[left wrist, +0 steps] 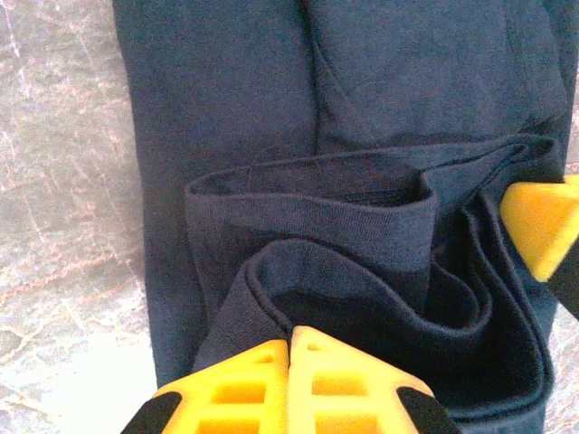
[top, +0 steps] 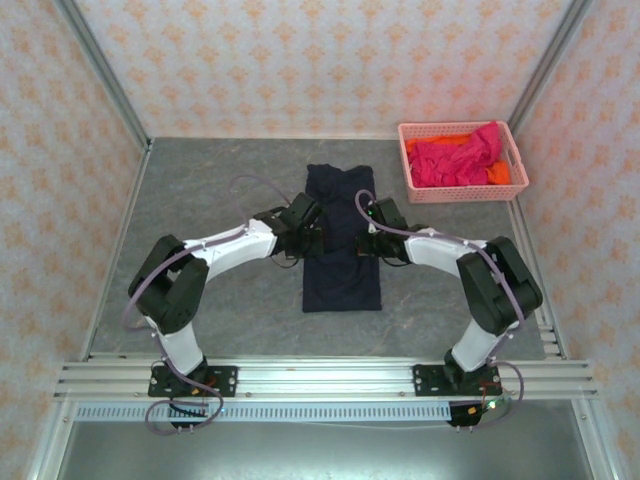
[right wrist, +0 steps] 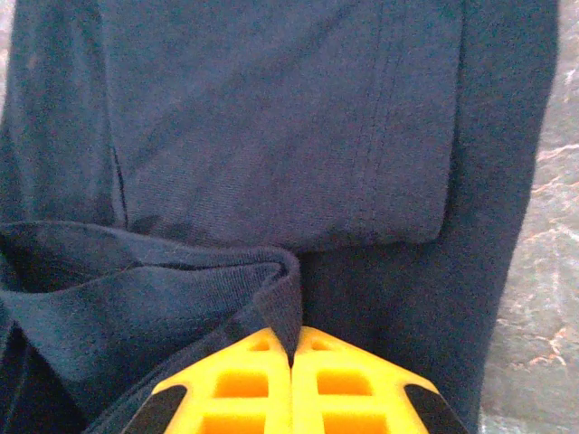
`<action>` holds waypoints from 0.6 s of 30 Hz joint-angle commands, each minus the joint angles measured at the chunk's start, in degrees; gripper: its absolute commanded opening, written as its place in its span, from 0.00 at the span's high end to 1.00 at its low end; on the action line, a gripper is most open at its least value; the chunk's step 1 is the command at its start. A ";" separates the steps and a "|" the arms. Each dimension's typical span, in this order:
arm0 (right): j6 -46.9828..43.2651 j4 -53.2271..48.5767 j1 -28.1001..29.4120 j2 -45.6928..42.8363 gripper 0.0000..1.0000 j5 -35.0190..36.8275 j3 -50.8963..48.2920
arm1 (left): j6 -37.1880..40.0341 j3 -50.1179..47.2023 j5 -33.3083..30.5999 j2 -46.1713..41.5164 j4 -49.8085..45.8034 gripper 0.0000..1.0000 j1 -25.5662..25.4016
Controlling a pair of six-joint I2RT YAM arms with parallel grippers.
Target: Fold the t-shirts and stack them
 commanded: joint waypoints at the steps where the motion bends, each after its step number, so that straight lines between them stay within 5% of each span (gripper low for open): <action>1: 1.30 3.78 -0.55 -3.08 1.00 3.66 -1.68 | -0.75 2.83 -2.01 2.05 -3.69 1.00 1.13; 18: 1.47 7.60 -1.38 -0.80 1.00 10.88 -0.34 | -1.34 14.44 -3.32 9.86 -9.48 1.00 4.47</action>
